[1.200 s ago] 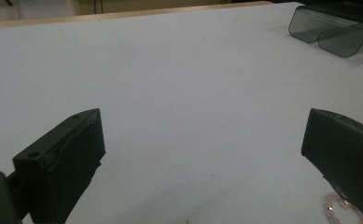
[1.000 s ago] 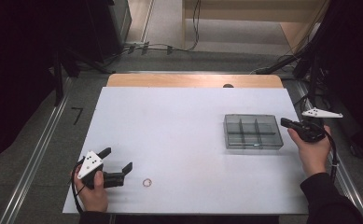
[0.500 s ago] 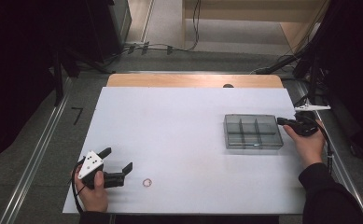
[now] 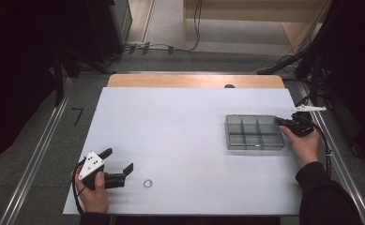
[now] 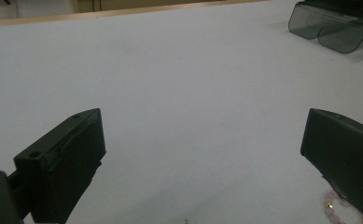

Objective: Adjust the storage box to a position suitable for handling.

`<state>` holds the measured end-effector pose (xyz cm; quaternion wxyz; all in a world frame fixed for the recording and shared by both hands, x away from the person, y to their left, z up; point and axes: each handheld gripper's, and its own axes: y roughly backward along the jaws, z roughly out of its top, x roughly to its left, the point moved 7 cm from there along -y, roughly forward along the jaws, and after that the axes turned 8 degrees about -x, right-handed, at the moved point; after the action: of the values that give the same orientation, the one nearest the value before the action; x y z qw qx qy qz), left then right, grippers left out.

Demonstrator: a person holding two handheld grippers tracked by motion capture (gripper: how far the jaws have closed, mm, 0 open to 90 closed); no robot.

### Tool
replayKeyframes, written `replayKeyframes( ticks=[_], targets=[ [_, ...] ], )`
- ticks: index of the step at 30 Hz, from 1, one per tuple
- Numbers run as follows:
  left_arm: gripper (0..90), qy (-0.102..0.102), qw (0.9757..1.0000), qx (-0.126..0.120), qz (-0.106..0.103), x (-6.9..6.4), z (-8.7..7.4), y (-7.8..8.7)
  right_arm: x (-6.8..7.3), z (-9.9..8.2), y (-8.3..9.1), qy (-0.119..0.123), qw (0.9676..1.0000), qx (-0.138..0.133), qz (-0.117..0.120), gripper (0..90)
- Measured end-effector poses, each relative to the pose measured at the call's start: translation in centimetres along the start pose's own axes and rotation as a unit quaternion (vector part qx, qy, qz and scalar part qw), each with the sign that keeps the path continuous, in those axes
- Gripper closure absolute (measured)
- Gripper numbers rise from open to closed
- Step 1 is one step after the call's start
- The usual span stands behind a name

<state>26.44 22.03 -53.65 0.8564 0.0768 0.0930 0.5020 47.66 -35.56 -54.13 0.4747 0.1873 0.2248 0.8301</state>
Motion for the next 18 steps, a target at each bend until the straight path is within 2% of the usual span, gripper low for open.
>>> replayKeyframes(
  ticks=[3,8,18],
  targets=[
    [0.0,-0.002,1.0,0.001,0.001,0.0,0.0,-0.1,0.2,0.1,-0.1,0.008,0.9999,-0.003,0.005,88.6],
    [0.0,-0.002,1.0,0.003,0.002,-0.1,0.0,-0.1,1.6,0.1,-0.5,0.033,0.9989,-0.005,0.032,88.6],
    [0.0,-0.003,1.0,0.002,0.001,-0.1,0.0,-0.1,4.1,0.3,-1.1,0.051,0.9962,-0.011,0.07,88.6]
  ],
)
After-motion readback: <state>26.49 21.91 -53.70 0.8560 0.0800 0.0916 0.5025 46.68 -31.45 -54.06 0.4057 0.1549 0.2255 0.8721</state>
